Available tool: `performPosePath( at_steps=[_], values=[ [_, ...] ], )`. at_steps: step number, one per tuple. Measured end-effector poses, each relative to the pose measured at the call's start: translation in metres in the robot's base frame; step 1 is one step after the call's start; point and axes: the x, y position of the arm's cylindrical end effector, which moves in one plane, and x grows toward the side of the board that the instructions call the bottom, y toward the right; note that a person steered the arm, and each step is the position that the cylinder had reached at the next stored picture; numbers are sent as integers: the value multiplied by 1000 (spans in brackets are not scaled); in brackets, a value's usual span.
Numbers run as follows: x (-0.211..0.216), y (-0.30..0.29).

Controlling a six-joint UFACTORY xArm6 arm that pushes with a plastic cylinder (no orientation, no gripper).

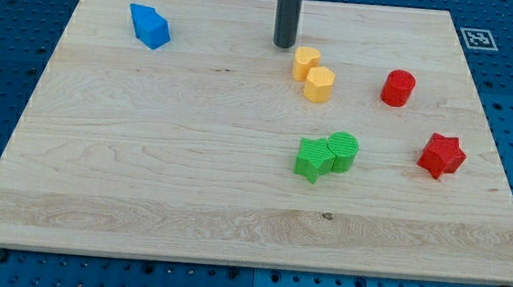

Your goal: Push the yellow heart into the yellow hexagon

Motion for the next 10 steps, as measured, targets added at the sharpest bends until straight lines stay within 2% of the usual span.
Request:
performPosePath(
  at_steps=[3, 8, 10],
  values=[
    [0, -3],
    [52, 12],
    [44, 12]
  ],
)
